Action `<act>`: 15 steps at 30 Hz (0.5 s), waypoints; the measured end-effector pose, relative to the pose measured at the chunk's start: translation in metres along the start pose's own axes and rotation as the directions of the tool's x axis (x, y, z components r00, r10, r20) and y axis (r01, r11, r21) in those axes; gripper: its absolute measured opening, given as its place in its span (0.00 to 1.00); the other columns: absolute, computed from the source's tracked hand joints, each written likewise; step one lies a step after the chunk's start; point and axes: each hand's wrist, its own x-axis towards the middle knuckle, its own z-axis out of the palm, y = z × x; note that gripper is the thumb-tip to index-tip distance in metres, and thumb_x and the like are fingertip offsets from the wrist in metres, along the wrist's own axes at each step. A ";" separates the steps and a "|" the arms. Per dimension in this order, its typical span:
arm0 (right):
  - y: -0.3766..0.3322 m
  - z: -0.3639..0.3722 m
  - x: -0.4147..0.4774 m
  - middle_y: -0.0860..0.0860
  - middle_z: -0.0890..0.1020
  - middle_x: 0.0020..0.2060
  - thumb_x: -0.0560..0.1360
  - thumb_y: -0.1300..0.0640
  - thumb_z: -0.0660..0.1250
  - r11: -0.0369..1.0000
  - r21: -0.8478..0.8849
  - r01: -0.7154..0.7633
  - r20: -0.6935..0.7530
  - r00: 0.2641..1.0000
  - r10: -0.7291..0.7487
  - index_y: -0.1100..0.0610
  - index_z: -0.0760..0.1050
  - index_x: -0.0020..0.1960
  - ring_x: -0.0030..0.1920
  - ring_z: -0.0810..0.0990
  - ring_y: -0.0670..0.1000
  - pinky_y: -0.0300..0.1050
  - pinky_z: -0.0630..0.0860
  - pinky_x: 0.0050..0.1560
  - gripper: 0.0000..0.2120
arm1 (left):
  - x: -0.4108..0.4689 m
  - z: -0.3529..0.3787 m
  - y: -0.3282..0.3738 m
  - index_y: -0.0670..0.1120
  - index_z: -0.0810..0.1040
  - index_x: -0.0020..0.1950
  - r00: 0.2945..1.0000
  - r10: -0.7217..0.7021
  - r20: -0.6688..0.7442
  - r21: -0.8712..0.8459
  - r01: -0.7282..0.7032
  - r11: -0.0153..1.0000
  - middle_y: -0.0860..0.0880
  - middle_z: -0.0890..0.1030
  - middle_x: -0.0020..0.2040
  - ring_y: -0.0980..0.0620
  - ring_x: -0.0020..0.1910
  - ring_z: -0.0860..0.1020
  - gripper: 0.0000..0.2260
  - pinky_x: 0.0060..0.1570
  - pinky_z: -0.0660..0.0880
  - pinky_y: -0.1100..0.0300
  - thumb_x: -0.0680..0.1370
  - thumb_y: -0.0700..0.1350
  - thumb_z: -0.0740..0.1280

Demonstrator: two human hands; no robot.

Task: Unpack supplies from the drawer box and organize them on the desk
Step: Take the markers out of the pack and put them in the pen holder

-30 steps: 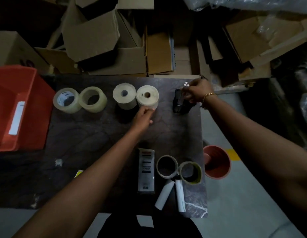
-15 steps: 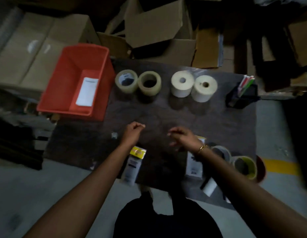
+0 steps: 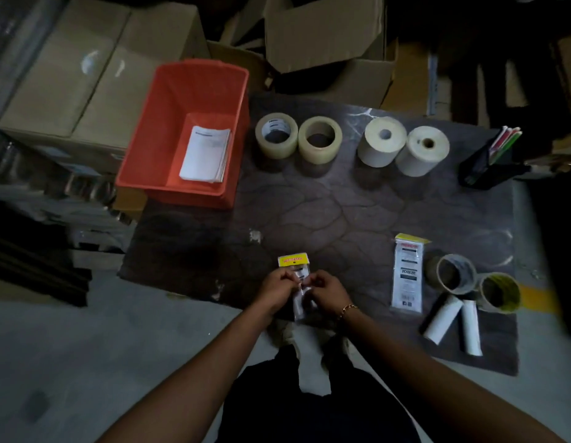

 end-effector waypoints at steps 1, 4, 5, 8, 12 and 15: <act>-0.008 -0.007 -0.002 0.52 0.80 0.33 0.64 0.76 0.67 0.998 0.049 0.027 0.003 1.000 -0.027 0.55 0.76 0.38 0.33 0.77 0.49 0.38 0.74 0.33 0.15 | -0.002 0.001 0.007 0.46 0.75 0.37 1.000 0.024 0.015 -0.083 -0.022 0.996 0.48 0.79 0.36 0.53 0.37 0.76 0.11 0.34 0.72 0.67 0.72 0.31 0.65; -0.034 -0.031 -0.011 0.52 0.79 0.33 0.66 0.78 0.66 0.980 0.186 0.075 0.076 0.993 -0.090 0.58 0.77 0.41 0.29 0.77 0.44 0.34 0.72 0.26 0.16 | -0.012 0.001 0.029 0.43 0.77 0.46 0.988 0.064 0.137 -0.379 -0.007 0.926 0.48 0.81 0.37 0.56 0.33 0.79 0.09 0.31 0.75 0.68 0.74 0.30 0.64; -0.041 -0.039 -0.016 0.51 0.80 0.34 0.67 0.78 0.66 0.971 0.220 0.097 0.105 0.987 -0.123 0.59 0.78 0.43 0.31 0.78 0.45 0.35 0.73 0.27 0.15 | -0.014 0.002 0.037 0.42 0.78 0.49 0.979 0.096 0.180 -0.447 -0.006 0.895 0.46 0.82 0.40 0.55 0.35 0.80 0.10 0.34 0.77 0.65 0.74 0.30 0.63; -0.054 -0.064 -0.028 0.45 0.81 0.32 0.72 0.74 0.67 0.959 0.172 0.227 0.111 0.962 -0.248 0.58 0.78 0.46 0.31 0.77 0.41 0.31 0.72 0.28 0.12 | -0.016 0.007 0.059 0.41 0.80 0.53 0.974 0.176 0.145 -0.517 -0.078 0.853 0.44 0.82 0.45 0.49 0.40 0.81 0.16 0.41 0.79 0.58 0.73 0.27 0.60; -0.052 -0.094 -0.044 0.49 0.80 0.43 0.70 0.64 0.73 0.902 -0.106 0.418 0.101 0.907 -0.408 0.54 0.79 0.49 0.42 0.79 0.46 0.43 0.77 0.44 0.10 | -0.026 0.017 0.084 0.44 0.81 0.52 0.979 0.202 -0.015 -0.552 -0.177 0.815 0.44 0.82 0.48 0.47 0.43 0.80 0.18 0.44 0.78 0.56 0.73 0.27 0.60; -0.050 -0.109 -0.056 0.51 0.77 0.47 0.70 0.55 0.72 0.687 -0.483 0.543 0.093 0.812 -0.576 0.48 0.80 0.47 0.48 0.74 0.52 0.48 0.72 0.53 0.07 | -0.035 0.029 0.091 0.46 0.81 0.49 0.972 0.229 -0.060 -0.538 -0.224 0.813 0.44 0.81 0.49 0.47 0.44 0.80 0.18 0.43 0.78 0.56 0.73 0.27 0.60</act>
